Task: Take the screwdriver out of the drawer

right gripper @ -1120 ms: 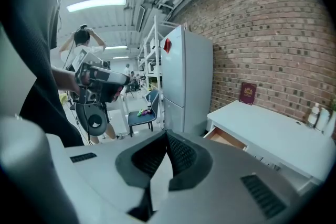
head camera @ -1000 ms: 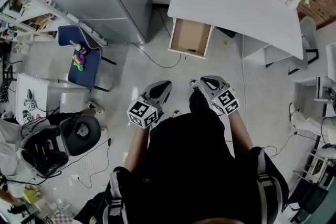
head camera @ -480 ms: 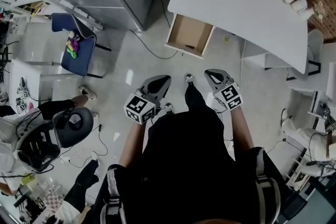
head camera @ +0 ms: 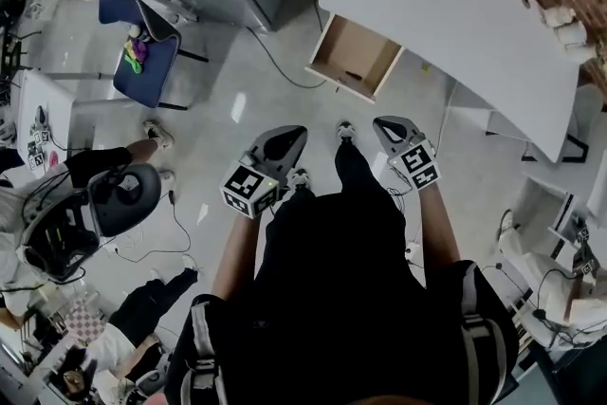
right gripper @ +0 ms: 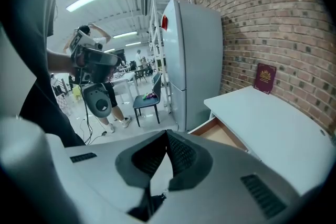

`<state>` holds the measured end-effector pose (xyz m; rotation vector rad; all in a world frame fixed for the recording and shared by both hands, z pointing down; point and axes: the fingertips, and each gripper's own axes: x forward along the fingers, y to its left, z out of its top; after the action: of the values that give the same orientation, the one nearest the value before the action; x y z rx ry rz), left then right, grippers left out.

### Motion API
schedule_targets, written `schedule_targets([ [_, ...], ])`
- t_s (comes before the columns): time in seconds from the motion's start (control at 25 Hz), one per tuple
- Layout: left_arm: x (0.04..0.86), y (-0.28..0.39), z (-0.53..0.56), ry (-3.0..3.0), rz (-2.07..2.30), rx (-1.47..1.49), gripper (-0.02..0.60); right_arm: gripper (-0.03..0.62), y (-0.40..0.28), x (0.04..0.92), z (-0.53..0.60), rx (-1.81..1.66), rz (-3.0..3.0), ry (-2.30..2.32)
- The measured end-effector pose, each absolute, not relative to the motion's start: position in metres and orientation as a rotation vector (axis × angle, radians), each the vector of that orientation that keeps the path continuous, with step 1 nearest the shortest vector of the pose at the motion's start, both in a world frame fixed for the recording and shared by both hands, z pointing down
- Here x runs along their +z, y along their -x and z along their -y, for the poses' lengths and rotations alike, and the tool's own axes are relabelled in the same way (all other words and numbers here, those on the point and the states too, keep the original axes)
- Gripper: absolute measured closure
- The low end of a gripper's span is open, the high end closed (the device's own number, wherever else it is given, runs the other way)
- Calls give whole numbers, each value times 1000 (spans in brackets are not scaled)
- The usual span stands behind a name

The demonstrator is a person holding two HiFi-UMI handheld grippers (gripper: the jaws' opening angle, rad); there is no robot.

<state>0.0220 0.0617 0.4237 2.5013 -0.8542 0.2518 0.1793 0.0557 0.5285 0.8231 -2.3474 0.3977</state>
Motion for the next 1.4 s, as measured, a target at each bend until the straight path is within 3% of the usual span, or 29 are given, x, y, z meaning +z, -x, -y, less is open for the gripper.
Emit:
schedule_targets([
  [1.4, 468, -36, 14, -2228, 1183, 197, 565, 537, -212, 672, 30, 410, 2198, -396],
])
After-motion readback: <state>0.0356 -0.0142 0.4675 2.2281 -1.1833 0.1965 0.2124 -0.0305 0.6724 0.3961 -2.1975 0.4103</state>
